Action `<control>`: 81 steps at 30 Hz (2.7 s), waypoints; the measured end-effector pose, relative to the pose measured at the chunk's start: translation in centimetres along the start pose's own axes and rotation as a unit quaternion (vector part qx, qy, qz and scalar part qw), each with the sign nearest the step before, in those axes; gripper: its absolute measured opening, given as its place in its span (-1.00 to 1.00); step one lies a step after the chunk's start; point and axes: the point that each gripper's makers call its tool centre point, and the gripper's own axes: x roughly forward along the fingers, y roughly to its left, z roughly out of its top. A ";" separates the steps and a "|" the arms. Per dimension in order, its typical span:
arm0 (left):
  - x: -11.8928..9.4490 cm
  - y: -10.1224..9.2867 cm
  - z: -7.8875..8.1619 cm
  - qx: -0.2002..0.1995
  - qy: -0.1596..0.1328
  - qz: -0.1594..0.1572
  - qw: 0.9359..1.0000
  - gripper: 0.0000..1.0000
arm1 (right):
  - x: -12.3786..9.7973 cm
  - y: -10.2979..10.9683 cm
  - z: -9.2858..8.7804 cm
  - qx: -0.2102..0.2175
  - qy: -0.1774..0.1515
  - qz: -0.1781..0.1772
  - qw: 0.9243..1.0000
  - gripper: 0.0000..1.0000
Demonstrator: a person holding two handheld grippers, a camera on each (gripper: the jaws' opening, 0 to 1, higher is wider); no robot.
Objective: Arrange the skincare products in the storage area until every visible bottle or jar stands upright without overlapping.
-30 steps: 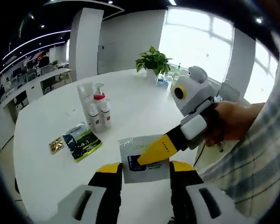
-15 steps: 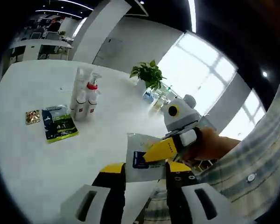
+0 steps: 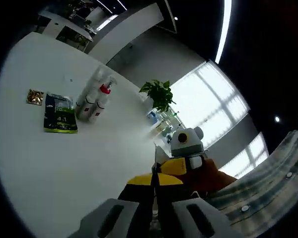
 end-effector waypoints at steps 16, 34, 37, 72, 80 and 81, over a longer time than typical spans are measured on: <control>0.0 -0.3 -0.2 -0.034 0.005 -0.033 0.999 -0.89 | 0.2 1.1 0.9 0.033 -0.021 0.032 0.999 -1.00; -1.2 1.3 2.1 -0.120 -0.085 -0.048 0.988 -1.00 | 1.0 -0.1 1.3 0.015 -0.041 0.003 0.999 -0.96; -1.1 1.7 1.7 -0.119 -0.080 -0.038 0.989 -1.00 | 1.2 -0.2 1.1 0.009 -0.035 -0.001 0.999 -1.00; -1.9 1.9 2.0 -0.098 -0.065 -0.041 0.992 -0.89 | 1.2 0.1 -0.7 0.042 -0.008 0.016 0.999 -1.00; -2.0 2.3 1.8 -0.078 -0.064 -0.027 0.995 -1.00 | 1.3 -0.5 -0.8 0.021 -0.016 -0.008 1.000 -0.92; -2.0 2.3 1.8 -0.077 -0.063 -0.027 0.995 -1.00 | 1.3 -0.6 -0.7 0.020 -0.018 -0.009 1.000 -0.91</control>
